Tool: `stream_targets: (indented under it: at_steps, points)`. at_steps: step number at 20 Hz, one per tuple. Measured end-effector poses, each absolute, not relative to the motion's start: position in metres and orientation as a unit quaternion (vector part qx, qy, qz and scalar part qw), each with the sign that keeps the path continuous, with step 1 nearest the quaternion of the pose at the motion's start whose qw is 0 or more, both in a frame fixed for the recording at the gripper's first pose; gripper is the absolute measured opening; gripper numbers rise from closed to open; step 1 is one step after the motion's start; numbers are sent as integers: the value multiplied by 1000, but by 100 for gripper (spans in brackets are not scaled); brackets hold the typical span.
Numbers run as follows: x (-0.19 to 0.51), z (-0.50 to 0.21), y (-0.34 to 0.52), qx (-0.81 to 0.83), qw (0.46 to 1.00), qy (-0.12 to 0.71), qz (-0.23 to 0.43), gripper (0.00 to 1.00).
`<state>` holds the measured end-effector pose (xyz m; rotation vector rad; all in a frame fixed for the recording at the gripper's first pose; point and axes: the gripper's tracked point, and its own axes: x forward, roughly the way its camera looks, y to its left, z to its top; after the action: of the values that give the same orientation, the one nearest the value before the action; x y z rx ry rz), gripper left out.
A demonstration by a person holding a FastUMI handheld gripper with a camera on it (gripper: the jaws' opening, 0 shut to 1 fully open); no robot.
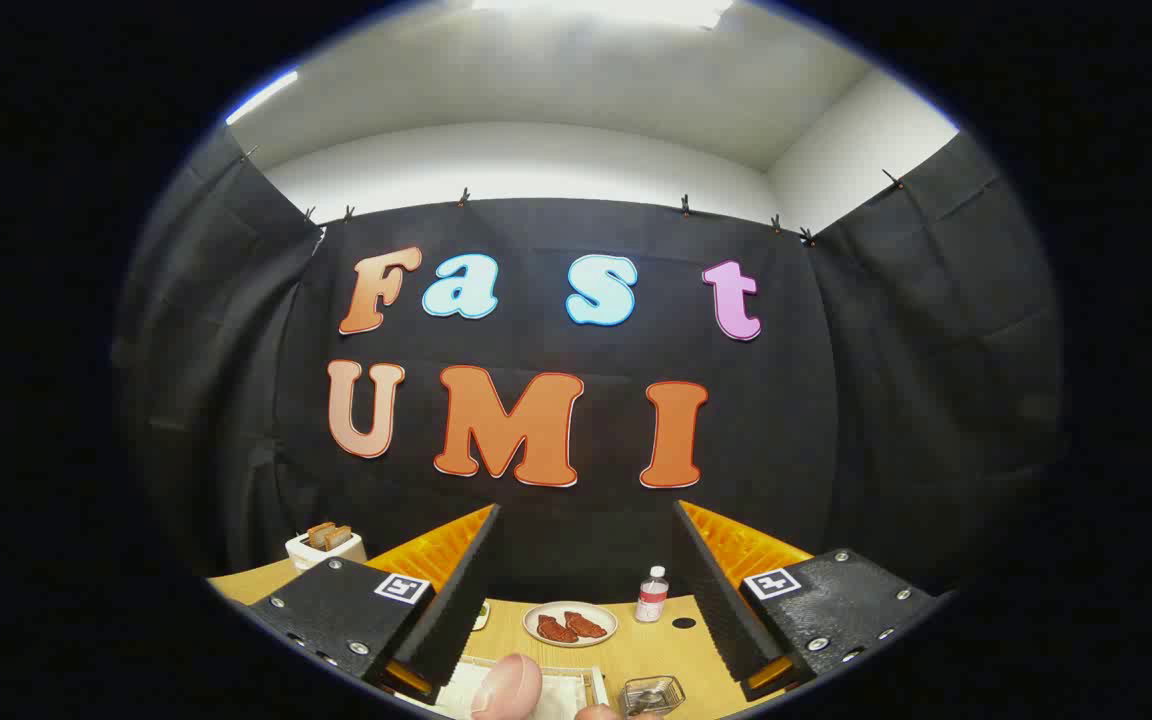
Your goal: Take the plate from the dish rack, then take the spoon from the basket and place it into the plate.
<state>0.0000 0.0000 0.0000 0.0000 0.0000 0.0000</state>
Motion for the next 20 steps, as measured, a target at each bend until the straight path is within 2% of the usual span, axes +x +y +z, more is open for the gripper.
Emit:
stream_targets:
  at_steps: [11,20]
  points:
    - [6,-2,5,7,1000,16,7,98]
    - [25,-48,-17,26,994,104,28,98]
